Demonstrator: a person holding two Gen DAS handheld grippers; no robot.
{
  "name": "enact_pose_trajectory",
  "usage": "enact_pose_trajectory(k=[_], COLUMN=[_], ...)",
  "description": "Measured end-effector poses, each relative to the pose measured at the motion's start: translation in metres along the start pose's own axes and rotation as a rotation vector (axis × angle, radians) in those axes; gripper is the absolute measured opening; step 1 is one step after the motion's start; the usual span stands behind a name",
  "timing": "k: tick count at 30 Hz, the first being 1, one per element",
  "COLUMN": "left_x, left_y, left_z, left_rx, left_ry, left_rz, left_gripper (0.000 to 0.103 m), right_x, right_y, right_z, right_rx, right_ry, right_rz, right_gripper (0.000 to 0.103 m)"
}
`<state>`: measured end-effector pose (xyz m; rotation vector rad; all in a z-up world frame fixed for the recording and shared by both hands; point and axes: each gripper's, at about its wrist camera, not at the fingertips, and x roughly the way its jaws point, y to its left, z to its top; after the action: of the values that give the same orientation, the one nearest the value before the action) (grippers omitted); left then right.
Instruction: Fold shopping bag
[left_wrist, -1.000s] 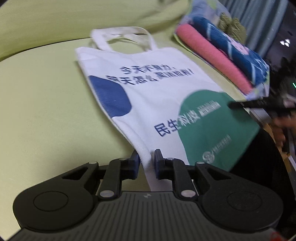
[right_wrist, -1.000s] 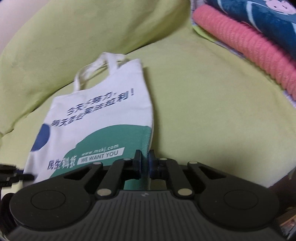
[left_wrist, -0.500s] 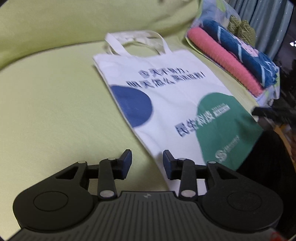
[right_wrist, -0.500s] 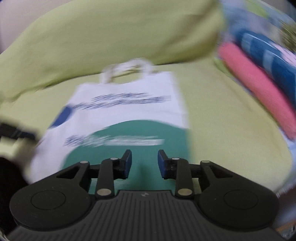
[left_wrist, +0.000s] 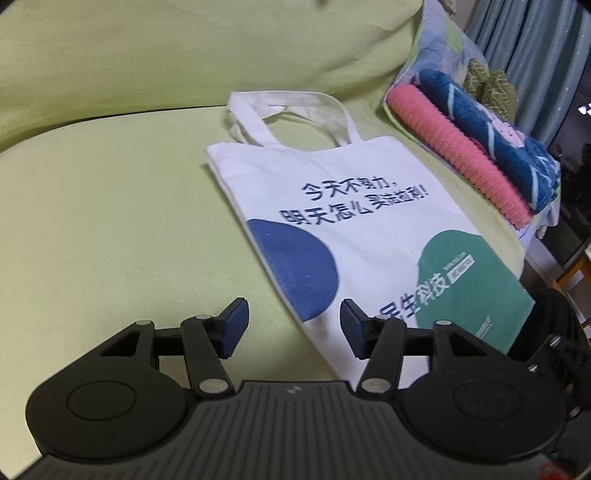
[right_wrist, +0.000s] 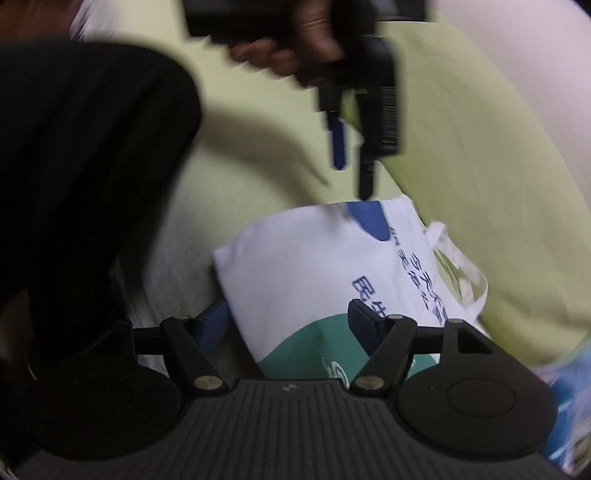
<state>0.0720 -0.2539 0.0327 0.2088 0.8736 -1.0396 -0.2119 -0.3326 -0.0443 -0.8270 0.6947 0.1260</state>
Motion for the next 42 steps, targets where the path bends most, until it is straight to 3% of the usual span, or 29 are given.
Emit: enact_pose_trajectory(k=[3,4,5,6,13,15,17,21,27,33,42], left_x=[0.001,0.001,0.001,0.001,-0.006,-0.005,-0.002,0.006,0.014,0.041,0.063], left_y=[-0.002,-0.002,-0.001,0.000,0.014,0.019,0.025,0.035,0.058,0.036,-0.027], left_z=[-0.002,-0.003,-0.004,-0.004,-0.007,-0.005,-0.001,0.012,0.034,0.051,0.075], left_rx=[0.004,0.003,0.002,0.002,0.001,-0.004,-0.025,-0.086,-0.173,-0.066,0.062], left_ry=[-0.003,-0.003,-0.004,-0.005,-0.021,-0.019,-0.020,-0.053,-0.158,-0.105,-0.128], left_rz=[-0.011,-0.013,-0.015,-0.014,0.010,0.015,-0.001,-0.054,-0.020,0.002,-0.046], left_gripper=[0.058,0.058,0.058,0.058,0.058,0.058,0.058,0.058,0.059,0.059,0.061], right_x=[0.014,0.019,0.023,0.023,-0.006,-0.012,-0.015,-0.022,-0.044,-0.063,-0.075], right_y=[0.008,0.012,0.015,0.015,-0.026,-0.037,-0.043,-0.063,-0.104,-0.123,-0.139], right_z=[0.003,0.004,0.005,0.007,0.012,0.010,0.009,0.003,-0.030,-0.060,-0.109], right_rx=[-0.058,-0.082,-0.101,-0.096,0.206,0.274,0.316,0.474,0.800,0.980,1.223], right_ry=[0.011,0.012,0.010,-0.001,-0.103,-0.116,-0.124,-0.133,-0.141,-0.178,-0.196], right_rz=[-0.010,-0.012,-0.014,-0.012,-0.028,-0.038,-0.040,-0.036,-0.065,-0.080,-0.126], right_gripper=[0.064,0.059,0.046,0.040,0.031,0.022,0.003,0.001,0.001,0.001,0.001])
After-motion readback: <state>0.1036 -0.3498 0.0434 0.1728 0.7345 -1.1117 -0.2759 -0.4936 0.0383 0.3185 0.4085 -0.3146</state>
